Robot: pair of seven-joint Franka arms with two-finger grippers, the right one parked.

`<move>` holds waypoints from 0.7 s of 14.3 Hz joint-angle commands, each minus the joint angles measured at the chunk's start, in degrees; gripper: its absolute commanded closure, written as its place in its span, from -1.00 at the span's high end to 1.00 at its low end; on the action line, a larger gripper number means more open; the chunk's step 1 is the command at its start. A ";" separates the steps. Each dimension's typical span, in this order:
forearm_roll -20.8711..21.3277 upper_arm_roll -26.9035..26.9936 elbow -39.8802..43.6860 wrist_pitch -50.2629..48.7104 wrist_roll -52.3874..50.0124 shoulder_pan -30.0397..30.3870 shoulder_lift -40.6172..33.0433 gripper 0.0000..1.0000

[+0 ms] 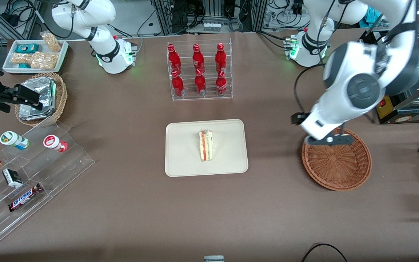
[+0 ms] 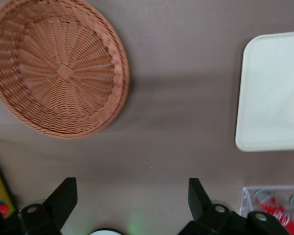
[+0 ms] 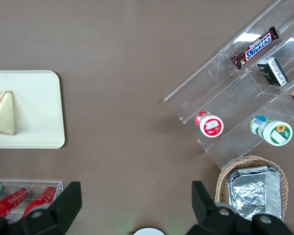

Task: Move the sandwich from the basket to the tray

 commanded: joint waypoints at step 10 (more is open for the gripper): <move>0.42 -16.42 2.48 -6.14 10.57 23.37 -8.82 1.00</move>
